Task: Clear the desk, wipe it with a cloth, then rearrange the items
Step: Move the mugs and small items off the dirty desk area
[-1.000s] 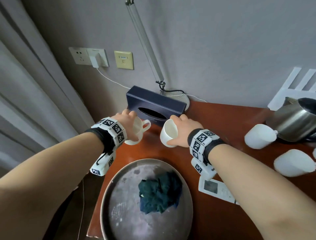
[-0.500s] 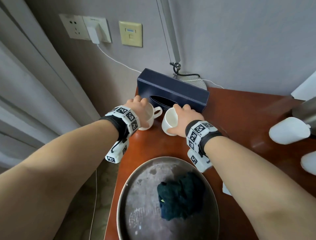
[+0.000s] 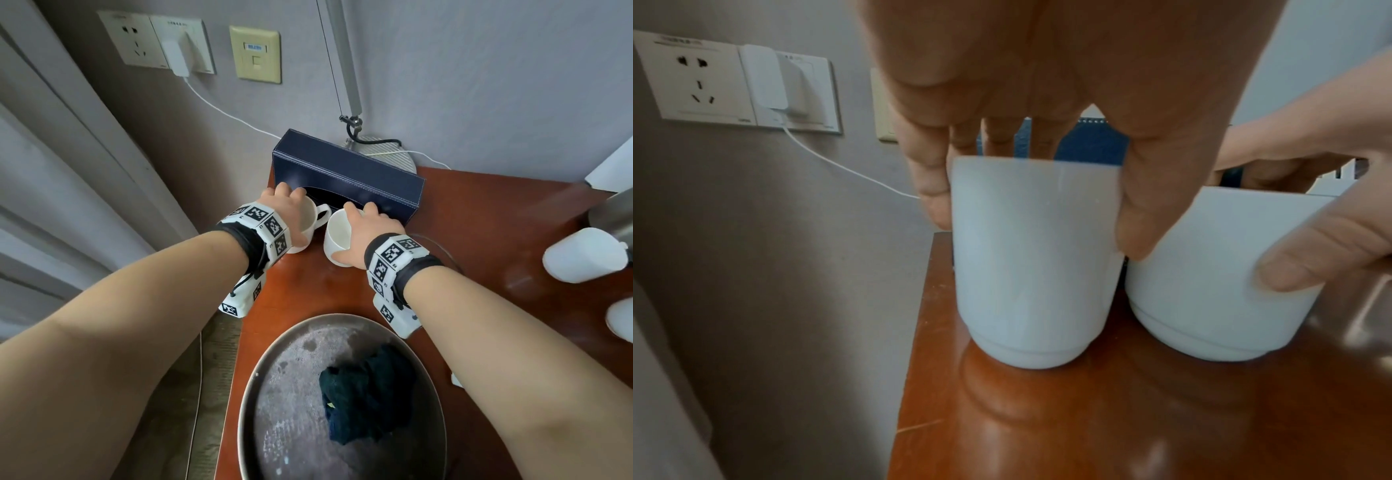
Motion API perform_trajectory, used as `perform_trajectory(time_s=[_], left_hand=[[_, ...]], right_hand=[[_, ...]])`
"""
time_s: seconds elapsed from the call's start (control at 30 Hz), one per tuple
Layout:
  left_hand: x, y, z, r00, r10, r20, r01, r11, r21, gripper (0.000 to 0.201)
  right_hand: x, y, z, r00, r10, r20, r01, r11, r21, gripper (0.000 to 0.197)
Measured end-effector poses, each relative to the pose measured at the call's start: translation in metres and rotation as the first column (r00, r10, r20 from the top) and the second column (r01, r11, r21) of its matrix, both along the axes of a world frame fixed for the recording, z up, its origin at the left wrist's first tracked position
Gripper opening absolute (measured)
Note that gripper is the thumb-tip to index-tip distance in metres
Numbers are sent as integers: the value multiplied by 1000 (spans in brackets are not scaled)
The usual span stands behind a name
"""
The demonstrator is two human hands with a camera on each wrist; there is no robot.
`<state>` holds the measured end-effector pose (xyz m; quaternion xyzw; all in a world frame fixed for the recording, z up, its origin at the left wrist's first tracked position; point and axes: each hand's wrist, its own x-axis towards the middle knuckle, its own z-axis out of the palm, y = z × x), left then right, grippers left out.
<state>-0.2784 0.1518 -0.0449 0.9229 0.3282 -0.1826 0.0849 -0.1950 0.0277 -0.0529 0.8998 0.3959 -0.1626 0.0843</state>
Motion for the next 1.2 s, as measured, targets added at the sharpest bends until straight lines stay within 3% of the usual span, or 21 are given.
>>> perform_trajectory(time_s=[0.23, 0.57, 0.93, 1.2], left_hand=[[-6, -8, 5, 996, 74, 42, -71, 995, -64, 87], [-32, -49, 36, 967, -22, 252, 14, 999, 32, 98], [0, -168, 85, 899, -154, 410, 182, 983, -30, 96], [62, -265, 83, 907, -140, 398, 202, 972, -117, 94]], right_hand=[[-2, -8, 10, 1000, 20, -1, -20, 1000, -13, 99], [-4, -69, 54, 997, 81, 18, -82, 996, 37, 105], [28, -185, 90, 997, 59, 42, -65, 986, 157, 103], [97, -290, 103, 998, 55, 13, -57, 984, 171, 99]])
